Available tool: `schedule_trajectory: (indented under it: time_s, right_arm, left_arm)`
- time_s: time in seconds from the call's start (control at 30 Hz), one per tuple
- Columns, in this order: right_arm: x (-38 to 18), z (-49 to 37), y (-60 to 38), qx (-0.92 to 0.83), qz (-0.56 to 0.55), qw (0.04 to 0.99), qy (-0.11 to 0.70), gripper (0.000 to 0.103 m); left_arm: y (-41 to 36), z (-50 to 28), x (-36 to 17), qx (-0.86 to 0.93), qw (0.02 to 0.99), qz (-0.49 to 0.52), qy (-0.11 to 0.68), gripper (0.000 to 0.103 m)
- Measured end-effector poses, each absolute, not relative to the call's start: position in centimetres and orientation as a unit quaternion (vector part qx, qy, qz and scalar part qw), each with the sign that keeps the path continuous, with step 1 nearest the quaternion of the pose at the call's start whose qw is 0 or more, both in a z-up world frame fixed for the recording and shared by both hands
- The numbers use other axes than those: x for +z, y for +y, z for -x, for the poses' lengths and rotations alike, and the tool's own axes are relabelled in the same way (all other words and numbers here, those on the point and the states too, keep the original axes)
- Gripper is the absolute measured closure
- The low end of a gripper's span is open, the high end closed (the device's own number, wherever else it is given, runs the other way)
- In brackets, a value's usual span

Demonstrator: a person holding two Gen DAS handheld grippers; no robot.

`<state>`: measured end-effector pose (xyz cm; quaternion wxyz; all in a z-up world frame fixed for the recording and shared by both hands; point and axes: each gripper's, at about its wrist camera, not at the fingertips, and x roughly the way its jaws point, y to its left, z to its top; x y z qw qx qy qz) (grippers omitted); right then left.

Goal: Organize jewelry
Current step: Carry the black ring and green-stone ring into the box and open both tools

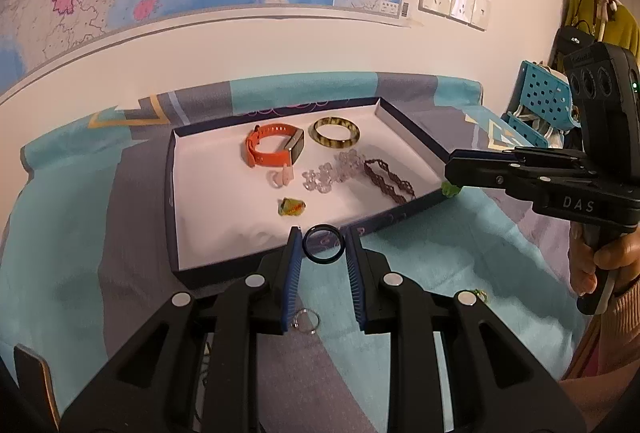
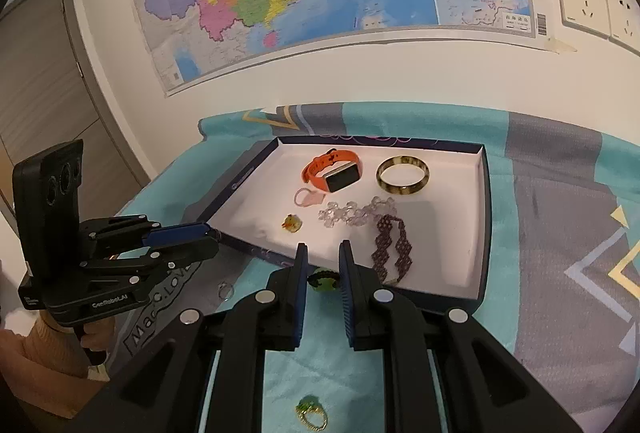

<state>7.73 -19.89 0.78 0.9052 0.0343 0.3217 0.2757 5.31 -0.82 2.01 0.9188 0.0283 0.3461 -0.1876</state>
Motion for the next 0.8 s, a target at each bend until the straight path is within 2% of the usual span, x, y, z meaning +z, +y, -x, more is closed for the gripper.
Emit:
schedule_trajectory:
  time_s: [0.8]
  right_arm:
    - [-0.8,-12.5,-19.0,0.257,-0.023,0.899,0.353,0.089]
  left_arm:
    - [-2.1,-10.2,0.7,-0.172,0.914,-0.037,0.367,0.080]
